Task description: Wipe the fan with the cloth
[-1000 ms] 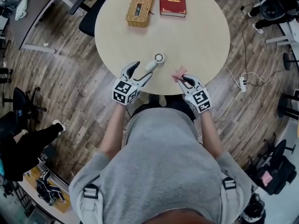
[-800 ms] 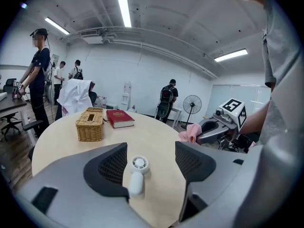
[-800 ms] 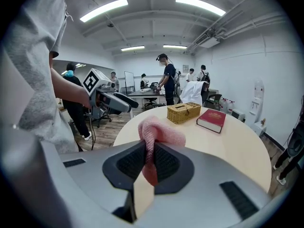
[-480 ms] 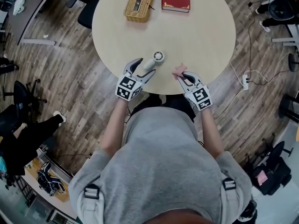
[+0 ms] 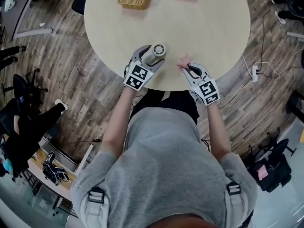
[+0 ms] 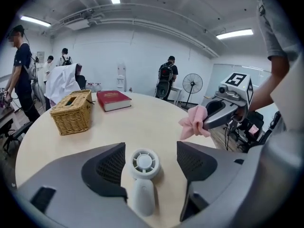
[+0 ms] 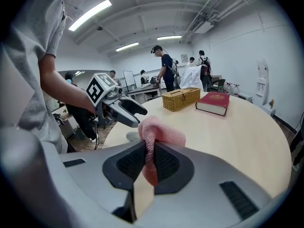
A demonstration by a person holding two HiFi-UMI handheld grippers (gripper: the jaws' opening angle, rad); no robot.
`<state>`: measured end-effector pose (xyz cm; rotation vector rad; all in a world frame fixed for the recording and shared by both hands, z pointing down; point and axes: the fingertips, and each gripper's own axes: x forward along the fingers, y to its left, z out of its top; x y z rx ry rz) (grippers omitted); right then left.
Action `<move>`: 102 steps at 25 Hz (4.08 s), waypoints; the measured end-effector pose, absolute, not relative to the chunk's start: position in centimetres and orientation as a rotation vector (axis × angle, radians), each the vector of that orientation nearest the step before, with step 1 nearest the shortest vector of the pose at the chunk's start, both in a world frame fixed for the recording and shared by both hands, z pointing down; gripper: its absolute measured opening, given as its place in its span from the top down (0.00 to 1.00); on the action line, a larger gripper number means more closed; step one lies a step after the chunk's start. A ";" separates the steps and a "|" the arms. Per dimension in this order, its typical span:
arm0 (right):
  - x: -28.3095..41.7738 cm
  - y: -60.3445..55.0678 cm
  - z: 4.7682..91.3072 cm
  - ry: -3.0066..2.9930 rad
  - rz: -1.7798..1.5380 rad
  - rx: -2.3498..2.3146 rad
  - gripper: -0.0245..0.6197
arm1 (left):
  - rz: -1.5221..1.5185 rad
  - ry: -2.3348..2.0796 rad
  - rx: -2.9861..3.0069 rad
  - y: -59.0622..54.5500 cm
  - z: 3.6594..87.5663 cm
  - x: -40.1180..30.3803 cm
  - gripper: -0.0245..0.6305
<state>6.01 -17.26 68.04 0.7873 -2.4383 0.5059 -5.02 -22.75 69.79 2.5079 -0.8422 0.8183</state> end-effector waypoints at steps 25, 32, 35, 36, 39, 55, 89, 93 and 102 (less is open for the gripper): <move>6.3 -18.1 72.0 -2.440 0.657 0.687 0.90 | 0.997 -0.853 2.370 -25.2 80.0 -2.5 0.41; 6.5 -18.6 70.9 -2.443 0.609 0.706 0.90 | 0.954 -0.887 2.388 -25.4 79.8 -2.6 0.41; 5.8 -18.7 69.3 -2.460 0.571 0.711 0.90 | 0.982 -0.868 2.387 -24.9 79.8 -2.7 0.40; 5.7 -18.8 68.8 -2.464 0.552 0.709 0.90 | 0.995 -0.858 2.388 -24.6 79.7 -2.8 0.40; 4.9 -18.9 66.4 -2.495 0.503 0.701 0.90 | 1.018 -0.824 2.408 -23.1 78.5 -2.7 0.40; -2.8 -15.2 60.1 -2.583 0.292 0.624 0.90 | 1.056 -0.818 2.632 -17.1 66.0 -3.4 0.39; -6.5 -9.7 55.4 -2.456 -0.050 0.542 0.90 | 1.184 -0.793 2.896 -12.2 59.1 -3.7 0.39; -5.2 -10.8 55.1 -2.418 -0.085 0.649 0.90 | 1.188 -0.767 2.905 -11.8 59.0 -3.2 0.39; -6.9 -10.4 54.0 -2.421 -0.127 0.628 0.90 | 1.184 -0.725 2.920 -10.8 58.2 -2.1 0.39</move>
